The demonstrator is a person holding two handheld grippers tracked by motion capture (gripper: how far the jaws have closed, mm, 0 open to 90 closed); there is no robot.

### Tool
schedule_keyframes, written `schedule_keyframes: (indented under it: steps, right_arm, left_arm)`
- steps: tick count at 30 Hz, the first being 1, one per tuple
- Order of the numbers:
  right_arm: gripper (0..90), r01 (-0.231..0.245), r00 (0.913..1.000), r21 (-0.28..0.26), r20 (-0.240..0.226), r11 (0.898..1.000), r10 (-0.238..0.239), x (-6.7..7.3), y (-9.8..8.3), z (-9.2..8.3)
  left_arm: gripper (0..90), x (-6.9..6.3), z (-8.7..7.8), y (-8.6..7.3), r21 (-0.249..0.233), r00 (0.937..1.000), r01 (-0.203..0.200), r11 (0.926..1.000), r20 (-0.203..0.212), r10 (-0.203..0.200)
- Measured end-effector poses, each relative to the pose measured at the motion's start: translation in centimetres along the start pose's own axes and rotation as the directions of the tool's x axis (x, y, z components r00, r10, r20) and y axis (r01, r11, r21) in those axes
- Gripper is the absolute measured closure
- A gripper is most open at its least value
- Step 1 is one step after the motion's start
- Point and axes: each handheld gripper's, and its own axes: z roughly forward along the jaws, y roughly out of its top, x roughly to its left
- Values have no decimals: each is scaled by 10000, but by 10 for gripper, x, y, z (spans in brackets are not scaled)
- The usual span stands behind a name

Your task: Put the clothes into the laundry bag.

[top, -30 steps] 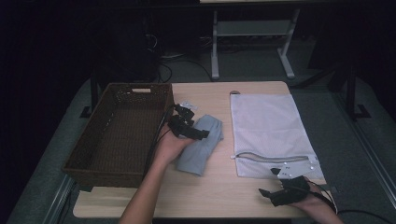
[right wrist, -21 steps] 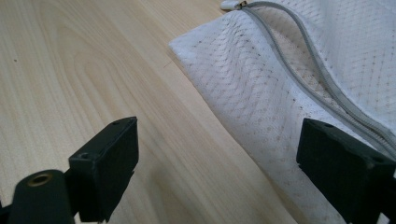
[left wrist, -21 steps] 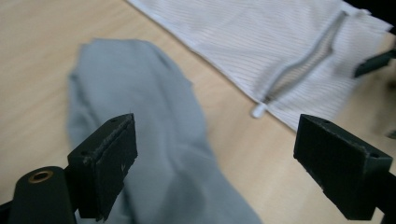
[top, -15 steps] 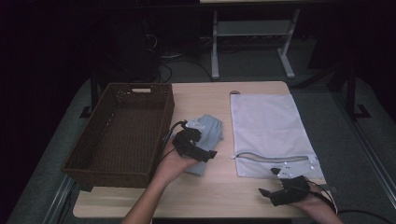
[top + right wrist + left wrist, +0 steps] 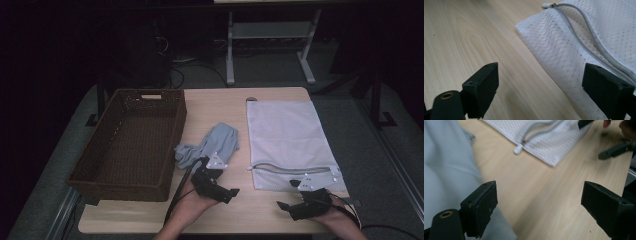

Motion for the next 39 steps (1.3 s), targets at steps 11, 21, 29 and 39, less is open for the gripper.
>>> schedule_keyframes:
  steps: [11,21,29,39]
  right_arm:
    - [167,-569,9984,151,-2,9983,569,-8,4,-13]
    - [560,-1411,9853,197,996,9898,1385,-41,-7,-38]
    - [860,-1736,9714,839,1788,9812,1566,-63,-18,-43]
    - [893,-2251,9585,1358,2085,9648,1943,-81,-29,-44]
  left_arm:
    - [133,-12,11,-26,-35,9999,-128,9999,32,128]
    - [133,-12,17,-29,-11,9995,-173,9998,253,173]
    - [133,-12,19,-30,71,9992,-219,9997,326,217]
    - [133,-11,21,-31,197,9990,-217,9996,397,209]
